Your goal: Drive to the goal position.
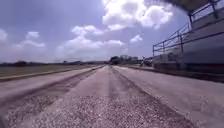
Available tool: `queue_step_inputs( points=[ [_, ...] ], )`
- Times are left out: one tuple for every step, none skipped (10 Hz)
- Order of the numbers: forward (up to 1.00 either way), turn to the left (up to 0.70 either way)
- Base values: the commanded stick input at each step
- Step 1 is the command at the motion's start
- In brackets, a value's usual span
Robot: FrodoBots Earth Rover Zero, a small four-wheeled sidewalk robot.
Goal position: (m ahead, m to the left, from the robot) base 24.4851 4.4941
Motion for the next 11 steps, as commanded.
queue_step_inputs(
  points=[
    [1.0, 0.0],
    [1.0, 0.0],
    [1.0, 0.0],
    [1.0, 0.0],
    [1.0, 0.09],
    [1.0, 0.14],
    [1.0, 0.0],
    [1.0, 0.0],
    [1.0, 0.0],
    [1.0, 0.0],
    [1.0, 0.0]
  ],
)
